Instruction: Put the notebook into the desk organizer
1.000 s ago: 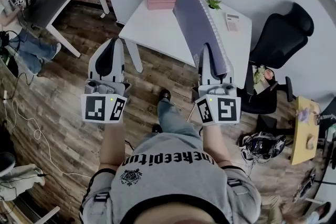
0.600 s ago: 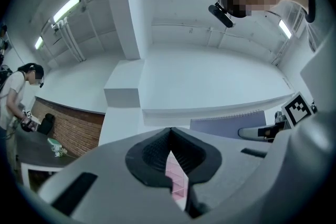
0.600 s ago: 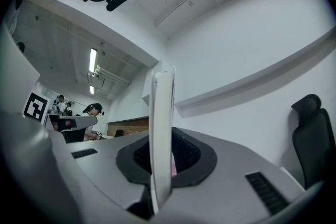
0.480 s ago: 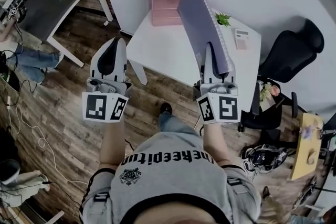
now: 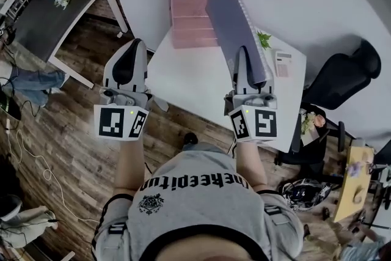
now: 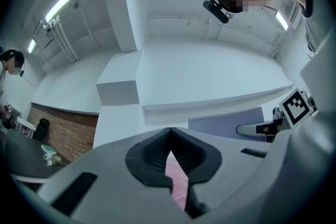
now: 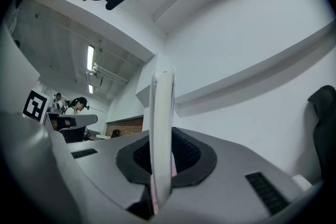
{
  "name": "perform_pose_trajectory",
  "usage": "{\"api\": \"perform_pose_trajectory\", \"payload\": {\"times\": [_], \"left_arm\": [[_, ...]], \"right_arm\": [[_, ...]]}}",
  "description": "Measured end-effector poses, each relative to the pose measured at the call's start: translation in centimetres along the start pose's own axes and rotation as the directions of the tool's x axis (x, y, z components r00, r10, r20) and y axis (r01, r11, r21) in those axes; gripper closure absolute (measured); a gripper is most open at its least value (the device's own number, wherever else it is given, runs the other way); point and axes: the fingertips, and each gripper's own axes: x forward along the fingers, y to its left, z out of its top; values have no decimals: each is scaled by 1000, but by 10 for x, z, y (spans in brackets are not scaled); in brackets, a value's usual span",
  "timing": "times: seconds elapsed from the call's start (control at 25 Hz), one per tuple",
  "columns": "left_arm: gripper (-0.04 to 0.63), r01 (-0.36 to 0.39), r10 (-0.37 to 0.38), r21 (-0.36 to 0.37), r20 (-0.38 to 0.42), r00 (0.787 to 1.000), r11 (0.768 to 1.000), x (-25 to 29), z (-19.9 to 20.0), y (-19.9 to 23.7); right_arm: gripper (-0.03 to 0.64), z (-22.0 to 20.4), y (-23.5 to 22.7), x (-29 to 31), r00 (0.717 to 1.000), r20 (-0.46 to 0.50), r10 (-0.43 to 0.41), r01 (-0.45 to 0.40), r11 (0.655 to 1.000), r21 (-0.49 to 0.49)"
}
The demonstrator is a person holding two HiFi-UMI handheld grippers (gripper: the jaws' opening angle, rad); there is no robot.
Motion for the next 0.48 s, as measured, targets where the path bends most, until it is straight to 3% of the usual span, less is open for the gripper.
{"api": "perform_pose_trajectory", "payload": {"times": [0.48], "left_arm": [[592, -31, 31, -35, -3, 1000, 999, 35, -32, 20]], "right_arm": [[586, -15, -22, 54, 1000, -8, 28, -29, 997, -68]]}}
